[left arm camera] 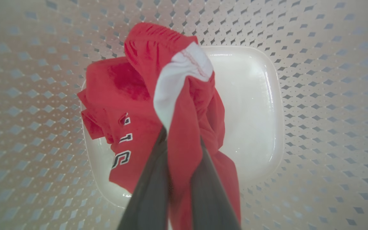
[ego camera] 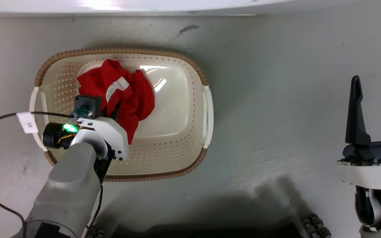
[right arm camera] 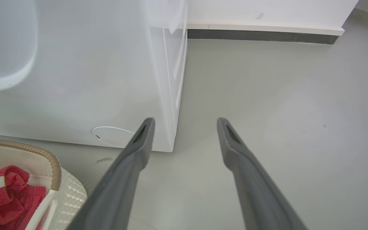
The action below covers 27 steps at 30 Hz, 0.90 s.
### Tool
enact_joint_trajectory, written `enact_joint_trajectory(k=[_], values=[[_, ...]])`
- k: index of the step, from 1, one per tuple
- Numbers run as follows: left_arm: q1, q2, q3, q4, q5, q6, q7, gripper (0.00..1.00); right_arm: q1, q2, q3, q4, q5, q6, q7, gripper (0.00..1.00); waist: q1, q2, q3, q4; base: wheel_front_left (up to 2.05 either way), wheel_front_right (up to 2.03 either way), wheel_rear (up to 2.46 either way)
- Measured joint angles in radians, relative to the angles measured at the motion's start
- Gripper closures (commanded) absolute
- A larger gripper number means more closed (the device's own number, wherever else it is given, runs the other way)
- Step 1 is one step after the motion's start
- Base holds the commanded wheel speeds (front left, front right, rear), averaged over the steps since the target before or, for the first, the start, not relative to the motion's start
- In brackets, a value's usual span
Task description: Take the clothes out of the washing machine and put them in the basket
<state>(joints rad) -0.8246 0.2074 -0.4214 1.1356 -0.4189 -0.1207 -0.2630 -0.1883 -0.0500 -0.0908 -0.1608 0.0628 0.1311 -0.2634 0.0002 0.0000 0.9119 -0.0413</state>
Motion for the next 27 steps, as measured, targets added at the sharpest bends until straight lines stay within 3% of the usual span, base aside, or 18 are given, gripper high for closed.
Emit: enact_joint_trajectory(k=[5,6,7,15,27], values=[[-0.028,-0.014,-0.018,0.018,0.045,0.008,0.0,1.0,0.001,0.0,-0.009,-0.012,-0.034,0.0,0.0,0.0,0.0,0.0,0.033,0.019,0.0,0.0,0.0],[-0.031,-0.015,-0.01,0.018,0.045,0.016,0.0,0.15,0.001,0.0,-0.009,-0.012,-0.035,0.0,0.0,0.0,0.0,0.0,0.034,0.023,0.0,0.0,0.0],[-0.032,-0.016,-0.003,0.022,0.044,0.018,0.0,0.0,0.001,0.0,-0.009,-0.009,-0.035,0.0,0.0,0.0,0.0,0.0,0.031,0.024,0.0,0.0,0.0],[0.037,-0.007,-0.027,0.001,0.104,0.015,0.0,0.0,-0.019,-0.001,0.011,0.054,-0.024,0.0,0.0,0.0,-0.0001,0.0,-0.057,0.012,0.0,0.0,0.0],[0.256,0.014,0.029,-0.181,0.113,-0.002,0.0,0.0,0.013,0.0,0.062,0.152,0.007,0.0,0.0,0.0,-0.0003,0.0,-0.33,-0.018,0.0,0.0,0.0]])
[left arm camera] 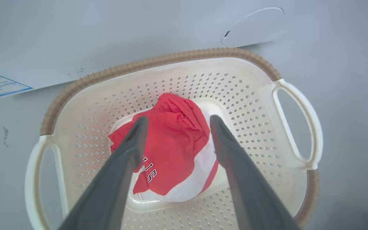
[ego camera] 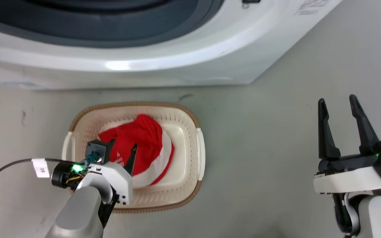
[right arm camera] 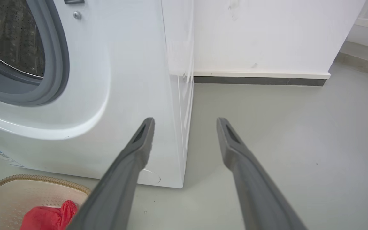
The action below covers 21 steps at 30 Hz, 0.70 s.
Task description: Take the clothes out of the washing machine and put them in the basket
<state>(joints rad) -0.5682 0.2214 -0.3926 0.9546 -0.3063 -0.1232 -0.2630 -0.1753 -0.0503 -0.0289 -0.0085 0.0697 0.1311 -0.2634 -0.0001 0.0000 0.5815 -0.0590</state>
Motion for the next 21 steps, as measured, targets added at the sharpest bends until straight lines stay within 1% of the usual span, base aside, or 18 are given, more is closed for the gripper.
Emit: enact_joint_trajectory(k=[9,12,17,21], values=[[0.156,0.001,0.118,-0.235,0.004,-0.003,0.0,0.0,0.038,0.0,0.003,0.04,0.021,0.0,0.0,0.0,-0.0001,0.0,-0.184,-0.007,0.0,0.0,0.0],[0.196,-0.001,0.169,-0.298,0.014,0.008,0.0,0.0,0.054,0.0,0.008,0.05,0.028,0.0,0.0,0.0,-0.0001,0.0,-0.228,-0.01,0.0,0.0,0.0],[0.24,0.015,0.219,-0.411,0.03,0.003,0.0,0.0,0.057,0.0,0.02,0.054,0.056,0.0,0.0,0.0,-0.0002,0.0,-0.266,-0.038,0.0,0.0,0.0],[0.24,0.043,0.216,-0.47,0.033,-0.002,0.0,0.0,0.062,0.0,0.025,0.057,0.067,0.0,0.0,0.0,-0.0002,0.0,-0.274,-0.069,0.0,0.0,0.0]])
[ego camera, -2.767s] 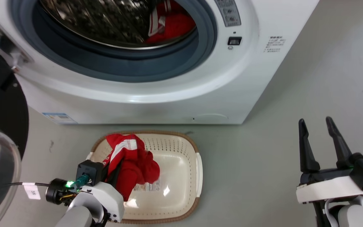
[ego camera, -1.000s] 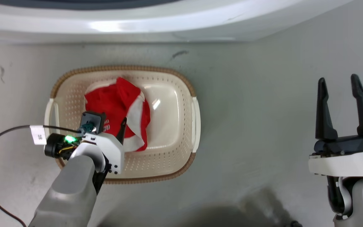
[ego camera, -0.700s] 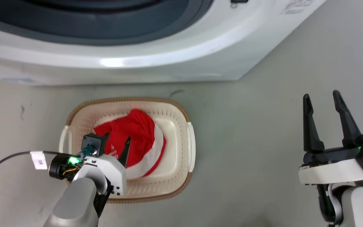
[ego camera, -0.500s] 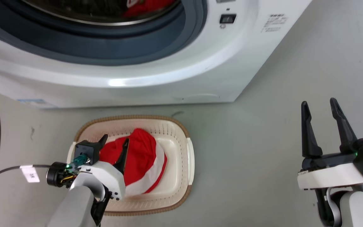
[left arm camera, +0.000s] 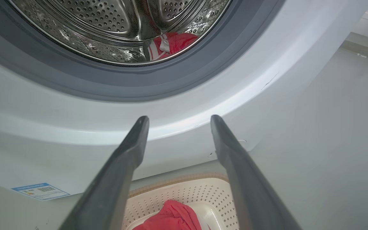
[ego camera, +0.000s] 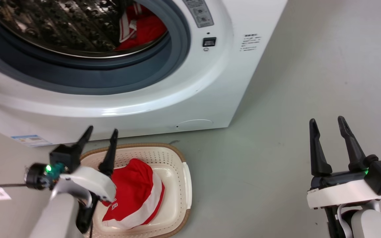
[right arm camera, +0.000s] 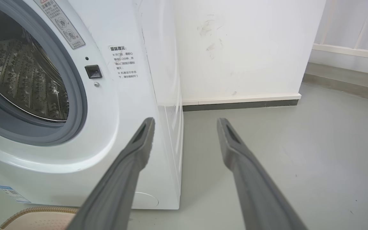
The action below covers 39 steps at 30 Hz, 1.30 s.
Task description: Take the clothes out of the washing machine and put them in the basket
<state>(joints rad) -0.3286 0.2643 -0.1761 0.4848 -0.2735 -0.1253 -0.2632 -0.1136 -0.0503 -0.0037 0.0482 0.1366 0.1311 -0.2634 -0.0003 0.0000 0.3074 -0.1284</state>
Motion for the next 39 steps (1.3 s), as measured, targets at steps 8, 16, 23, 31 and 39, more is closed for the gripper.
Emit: enact_joint_trajectory(k=[8,16,23,31,39], values=[[-0.156,0.104,-0.004,-0.097,-0.09,-0.004,0.077,0.0,-0.003,0.0,0.018,-0.01,0.043,0.0,0.0,0.0,0.0001,0.0,0.047,-0.074,0.0,0.0,0.0],[-0.408,0.253,-0.012,-0.13,-0.133,-0.006,0.29,0.0,-0.032,-0.001,0.038,-0.033,0.115,0.0,0.0,0.0,0.0003,0.0,0.168,-0.159,0.0,0.0,0.0],[-0.72,0.354,-0.037,-0.045,-0.211,-0.005,0.534,0.0,-0.056,-0.001,0.073,-0.047,0.176,0.0,0.0,0.0,0.0004,0.0,0.31,-0.229,0.0,0.0,0.0],[-1.03,0.421,-0.148,0.085,-0.198,-0.005,0.703,0.0,-0.093,-0.001,0.122,-0.073,0.23,0.0,0.0,0.0,0.0006,0.0,0.456,-0.298,0.0,0.0,0.0],[-1.246,0.389,-0.227,0.228,-0.214,-0.006,0.797,0.0,-0.091,-0.001,0.142,-0.107,0.236,0.0,0.0,0.0,0.0005,0.0,0.561,-0.338,0.0,0.0,0.0]])
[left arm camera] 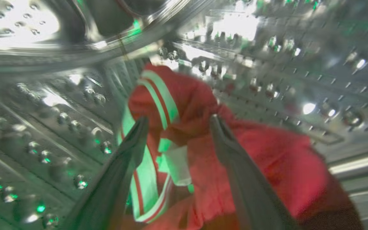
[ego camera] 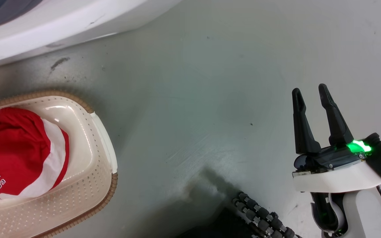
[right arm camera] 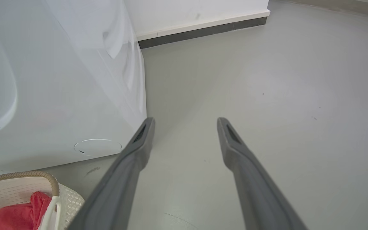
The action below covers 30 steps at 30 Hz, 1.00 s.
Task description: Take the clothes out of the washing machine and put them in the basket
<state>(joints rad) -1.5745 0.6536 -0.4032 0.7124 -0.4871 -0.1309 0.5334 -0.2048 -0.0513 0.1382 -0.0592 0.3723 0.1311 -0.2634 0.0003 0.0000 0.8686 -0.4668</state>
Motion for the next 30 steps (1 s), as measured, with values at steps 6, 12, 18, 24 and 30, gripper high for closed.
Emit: enact_joint_trajectory(k=[6,12,18,24,30], values=[[-0.07,-0.026,-0.048,0.137,-0.008,0.0,0.09,0.0,0.004,0.0,0.005,-0.009,0.001,0.0,0.0,0.0,0.0,0.0,0.033,0.006,0.0,0.0,0.0],[-0.108,-0.034,-0.088,0.195,-0.039,0.0,0.124,0.0,0.005,0.0,0.012,-0.012,0.006,0.0,0.0,0.0,-0.0001,0.0,0.045,0.01,0.0,0.0,0.0],[-0.12,-0.027,-0.144,0.182,-0.109,0.0,0.133,1.0,0.003,0.0,0.013,-0.013,0.013,0.0,0.0,0.0,-0.0002,0.0,0.051,0.015,0.0,0.0,0.0],[-0.114,0.006,-0.206,0.167,-0.132,0.0,0.043,1.0,-0.017,0.0,0.018,-0.006,0.019,0.0,0.0,0.0,-0.0002,0.0,0.043,0.011,0.0,0.0,0.0],[-0.063,0.04,-0.266,0.128,-0.184,0.0,-0.093,1.0,-0.043,0.001,0.023,0.007,0.011,0.0,0.0,0.0,-0.0002,0.0,0.009,0.021,0.0,0.0,0.0]])
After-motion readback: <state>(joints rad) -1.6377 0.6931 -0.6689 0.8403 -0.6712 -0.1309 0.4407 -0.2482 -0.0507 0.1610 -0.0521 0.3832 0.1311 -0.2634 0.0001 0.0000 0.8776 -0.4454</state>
